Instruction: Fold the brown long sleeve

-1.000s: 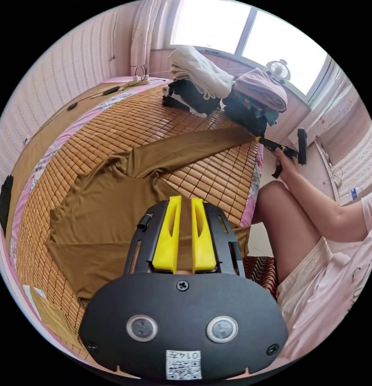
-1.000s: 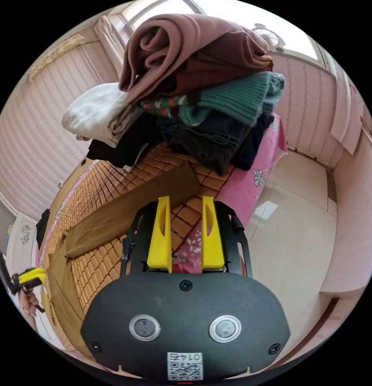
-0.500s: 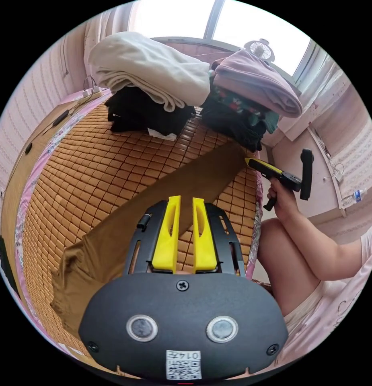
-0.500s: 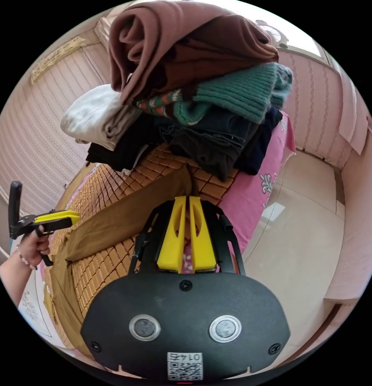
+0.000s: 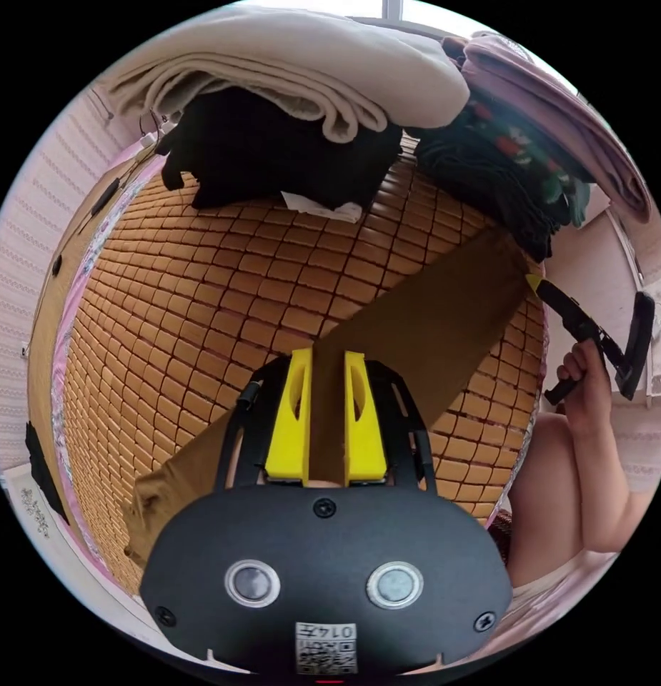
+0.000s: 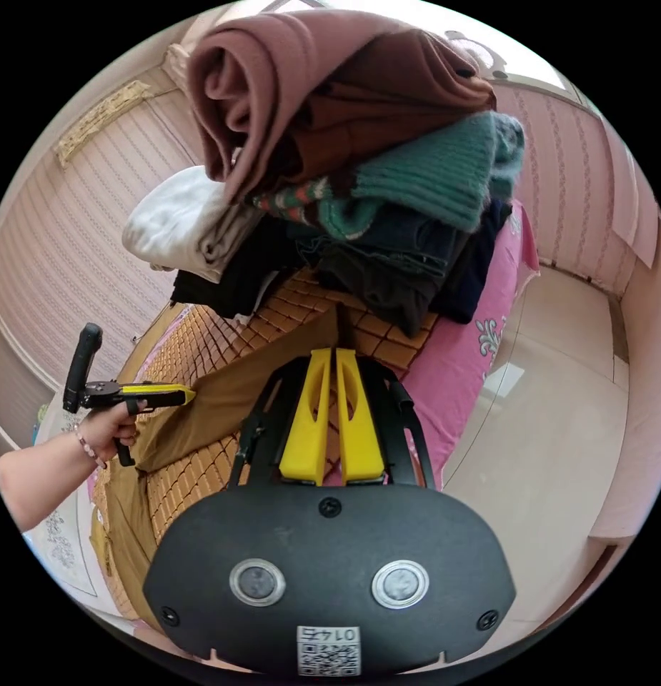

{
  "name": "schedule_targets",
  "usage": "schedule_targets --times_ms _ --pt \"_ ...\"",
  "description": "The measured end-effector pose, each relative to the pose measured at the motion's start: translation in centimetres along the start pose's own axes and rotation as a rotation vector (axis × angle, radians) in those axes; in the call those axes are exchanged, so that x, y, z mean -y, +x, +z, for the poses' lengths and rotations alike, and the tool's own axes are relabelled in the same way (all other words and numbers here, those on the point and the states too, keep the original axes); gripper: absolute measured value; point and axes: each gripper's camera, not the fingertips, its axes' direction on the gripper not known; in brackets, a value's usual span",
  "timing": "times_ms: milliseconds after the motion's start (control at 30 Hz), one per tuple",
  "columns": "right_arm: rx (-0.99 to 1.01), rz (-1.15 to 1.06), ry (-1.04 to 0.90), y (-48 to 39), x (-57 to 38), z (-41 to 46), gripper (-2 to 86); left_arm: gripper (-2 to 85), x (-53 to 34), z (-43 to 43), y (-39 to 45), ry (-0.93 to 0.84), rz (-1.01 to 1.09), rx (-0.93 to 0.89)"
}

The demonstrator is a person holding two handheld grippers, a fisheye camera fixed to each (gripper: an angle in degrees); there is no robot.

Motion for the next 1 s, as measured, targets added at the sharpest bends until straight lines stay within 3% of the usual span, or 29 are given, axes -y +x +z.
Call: schedule_targets --times_ms 133,333,467,567,633,733,800,900,1000 --pt "0.048 -0.090 0.078 -0.9 0.1 -2.4 0.4 -0.9 -1.3 -3.1 -1.4 0.049 -0.080 -0.081" --pt "0.278 -0.271 0.280 -5.4 -0.8 -8.3 0.3 -1.0 -6.7 -12.3 -3.7 0.207 -0.101 -0.086" --pt "0.723 -0.414 0.432 -12.9 -0.7 -16.2 0.4 -0.9 -13.7 -20.2 -6.7 0.346 -0.171 -0.105" --pt "1.081 -0.601 0.426 -21.6 -2.1 -20.5 0.4 -0.8 -21.0 -26.4 -8.7 0.470 -0.217 -0.097" --pt "1.267 -0.731 0.284 -28.0 -4.4 -20.9 0.5 -0.6 -26.2 -29.9 -9.7 0.543 -0.266 -0.070" --pt "1.479 -0.909 -0.119 -38.2 -12.4 -18.4 1.0 0.6 -35.6 -33.4 -11.8 0.566 -0.416 -0.002" --pt "1.373 -1.101 -0.390 -43.8 -22.4 -15.5 1.9 3.7 -41.5 -33.8 -13.1 0.533 -0.515 0.031" --pt "1.157 -1.373 -0.619 -46.7 -34.6 -12.9 4.9 4.6 -51.2 -32.5 -14.6 0.387 -0.712 0.093" --pt "1.060 -1.561 -0.742 -46.7 -41.1 -12.6 6.2 4.8 -59.3 -31.7 -14.1 0.335 -0.880 0.029"
